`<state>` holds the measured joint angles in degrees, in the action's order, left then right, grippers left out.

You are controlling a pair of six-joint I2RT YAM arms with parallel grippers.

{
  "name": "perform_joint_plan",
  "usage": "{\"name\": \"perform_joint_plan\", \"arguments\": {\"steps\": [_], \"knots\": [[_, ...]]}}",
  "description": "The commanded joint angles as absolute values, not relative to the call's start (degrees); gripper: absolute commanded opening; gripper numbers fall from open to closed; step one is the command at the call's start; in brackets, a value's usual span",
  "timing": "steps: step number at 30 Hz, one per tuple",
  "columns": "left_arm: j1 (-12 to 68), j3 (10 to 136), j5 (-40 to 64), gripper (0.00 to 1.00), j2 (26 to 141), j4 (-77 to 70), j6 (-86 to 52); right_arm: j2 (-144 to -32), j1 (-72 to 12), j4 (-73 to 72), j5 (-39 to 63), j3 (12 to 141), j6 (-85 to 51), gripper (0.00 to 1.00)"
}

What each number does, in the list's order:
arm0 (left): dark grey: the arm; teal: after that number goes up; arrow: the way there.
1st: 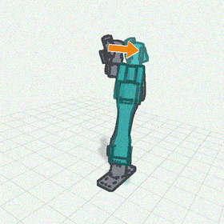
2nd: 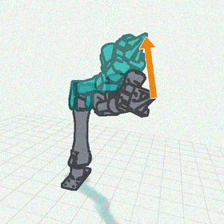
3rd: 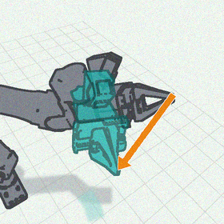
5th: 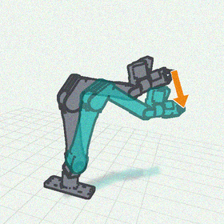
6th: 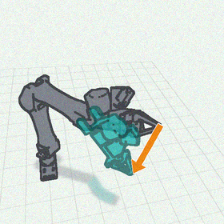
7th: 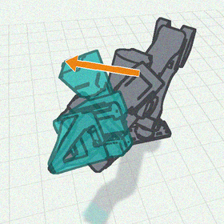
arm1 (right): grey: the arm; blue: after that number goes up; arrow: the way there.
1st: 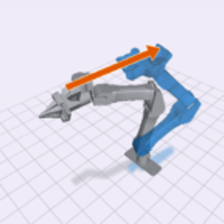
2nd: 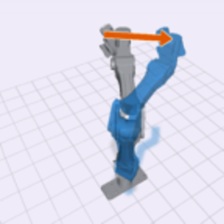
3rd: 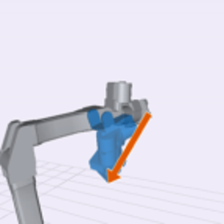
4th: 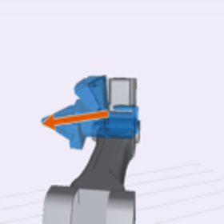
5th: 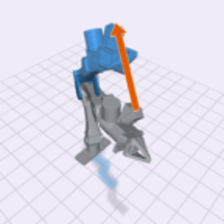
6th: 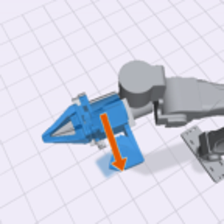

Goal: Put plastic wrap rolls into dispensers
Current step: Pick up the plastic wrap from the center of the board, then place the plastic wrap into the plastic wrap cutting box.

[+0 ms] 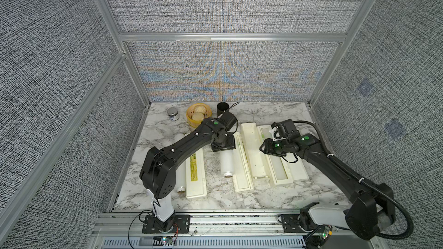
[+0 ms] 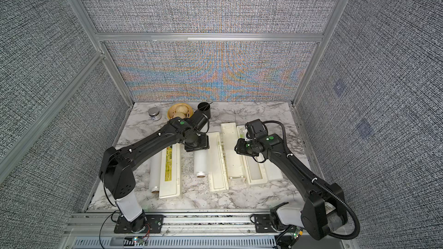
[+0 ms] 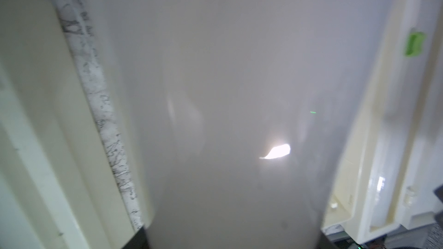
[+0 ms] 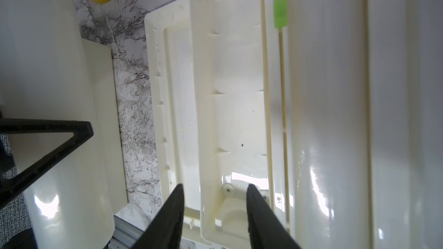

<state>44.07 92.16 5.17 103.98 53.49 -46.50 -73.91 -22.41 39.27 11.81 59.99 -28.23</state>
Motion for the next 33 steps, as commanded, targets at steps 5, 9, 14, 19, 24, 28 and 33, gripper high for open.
{"name": "perform_joint_plan", "arguments": {"steps": [5,9,14,19,24,28,33], "knots": [[48.42,105.86,9.66,0.57,112.70,46.11,-51.96,-68.86,-18.39,44.64,10.63,57.85,-26.22,0.45],[50.84,112.67,10.42,0.57,119.83,44.33,-54.92,-65.03,-16.08,46.77,10.63,55.51,-25.86,0.45],[52.91,117.23,9.33,0.57,125.50,42.91,-56.26,-61.15,-14.42,47.81,10.72,53.67,-25.46,0.45],[53.23,117.12,7.83,0.57,128.14,42.12,-57.38,-59.02,-13.92,47.99,11.11,52.23,-25.49,0.45],[53.52,116.45,6.57,0.57,129.70,40.87,-57.44,-59.00,-13.84,47.38,11.92,50.91,-25.78,0.45],[53.78,115.39,6.53,0.56,130.36,40.87,-57.27,-59.80,-13.75,47.44,12.72,50.99,-25.54,0.45],[53.96,111.15,5.55,0.56,128.54,40.55,-57.19,-60.64,-13.71,47.29,13.19,51.07,-25.48,0.45]]}}
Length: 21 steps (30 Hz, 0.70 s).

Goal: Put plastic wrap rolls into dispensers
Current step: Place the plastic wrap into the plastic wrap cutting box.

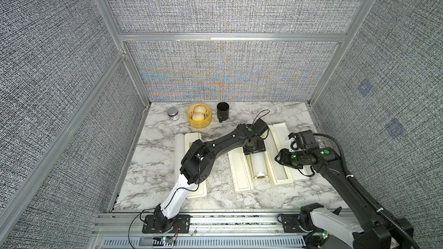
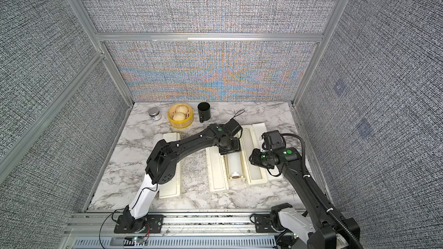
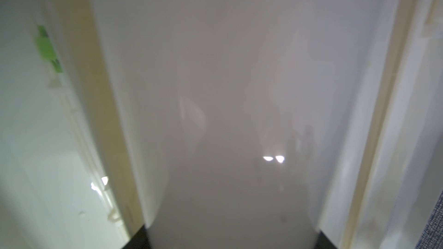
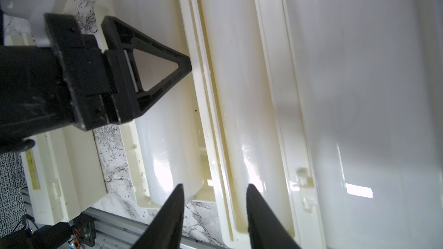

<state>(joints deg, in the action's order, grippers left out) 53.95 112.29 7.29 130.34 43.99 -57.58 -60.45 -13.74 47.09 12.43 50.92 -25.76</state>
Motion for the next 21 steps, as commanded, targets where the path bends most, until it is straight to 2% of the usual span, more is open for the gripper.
{"name": "perform_joint_plan", "arguments": {"steps": [1,10,15,21], "knots": [[53.96,110.35,5.52,0.56,128.13,40.32,-57.24,-60.81,-13.71,47.12,13.31,51.02,-25.52,0.45],[54.30,106.11,5.87,0.58,126.73,40.04,-57.28,-62.05,-13.75,46.02,15.39,50.93,-25.99,0.45],[54.26,105.18,7.04,0.77,126.90,40.12,-57.15,-61.89,-13.71,46.05,15.94,51.36,-25.95,0.45],[54.22,104.95,7.82,0.86,126.75,38.88,-57.51,-61.39,-13.75,46.71,16.13,52.44,-25.84,0.46]]}}
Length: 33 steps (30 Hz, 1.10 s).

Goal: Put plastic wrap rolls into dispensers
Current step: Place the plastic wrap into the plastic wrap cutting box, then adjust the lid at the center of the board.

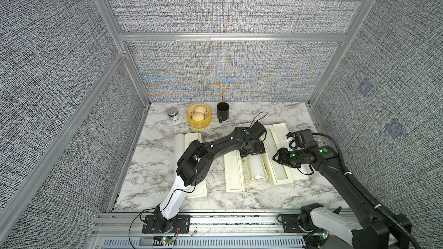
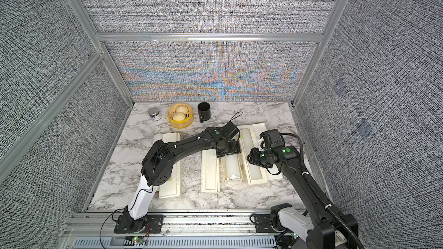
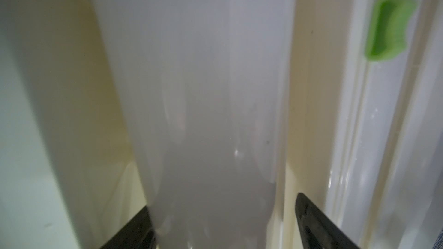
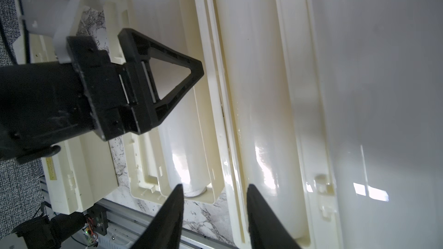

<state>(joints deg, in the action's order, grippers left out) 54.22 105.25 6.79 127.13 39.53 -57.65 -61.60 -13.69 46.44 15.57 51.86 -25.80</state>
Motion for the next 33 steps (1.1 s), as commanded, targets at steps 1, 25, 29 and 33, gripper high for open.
{"name": "perform_joint_plan", "arguments": {"steps": [1,25,29,33], "knots": [[54.11,104.94,7.97,0.87,126.66,38.55,-57.63,-61.26,-13.71,46.84,16.17,52.56,-25.88,0.46],[49.15,91.53,4.47,0.83,108.10,37.80,-54.57,-63.07,-17.63,47.73,12.75,54.32,-26.40,0.53],[46.42,85.45,3.22,0.77,104.85,40.90,-51.42,-63.70,-18.71,47.34,12.72,54.49,-26.74,0.53],[44.94,83.08,0.53,0.70,104.73,46.18,-47.83,-64.92,-19.86,46.54,12.74,55.15,-27.15,0.53]]}}
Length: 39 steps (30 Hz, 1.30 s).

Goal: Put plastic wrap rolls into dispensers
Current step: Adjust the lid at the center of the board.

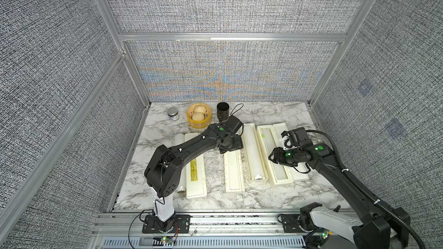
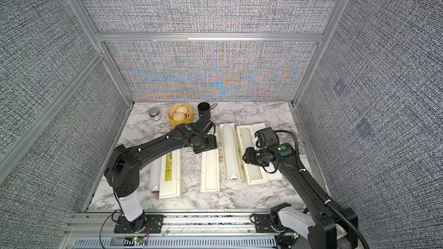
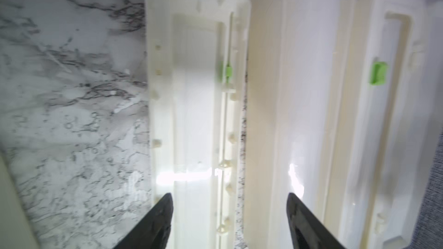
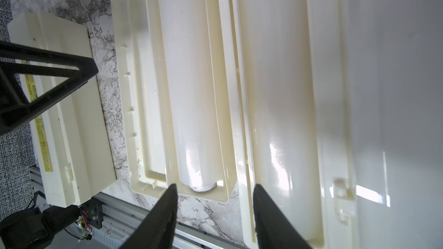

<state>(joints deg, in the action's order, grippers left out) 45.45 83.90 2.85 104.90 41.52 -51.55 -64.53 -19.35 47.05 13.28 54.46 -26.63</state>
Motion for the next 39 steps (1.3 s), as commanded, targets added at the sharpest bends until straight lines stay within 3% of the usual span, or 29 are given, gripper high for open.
{"name": "perform_joint_plan", "arguments": {"steps": [1,18,31,39], "knots": [[44.60,82.48,0.12,0.68,105.00,46.98,-46.96,-65.36,-20.22,46.35,12.74,55.32,-27.24,0.53],[41.92,77.22,3.24,0.48,111.30,43.66,-42.21,-70.70,-22.47,44.21,12.48,56.20,-28.21,0.53],[41.66,76.57,6.35,0.13,112.04,41.01,-41.68,-71.90,-22.71,43.86,12.86,56.51,-28.06,0.53],[40.72,74.92,11.31,0.08,108.68,36.13,-40.70,-71.94,-23.07,41.75,17.52,56.51,-27.86,0.53]]}}
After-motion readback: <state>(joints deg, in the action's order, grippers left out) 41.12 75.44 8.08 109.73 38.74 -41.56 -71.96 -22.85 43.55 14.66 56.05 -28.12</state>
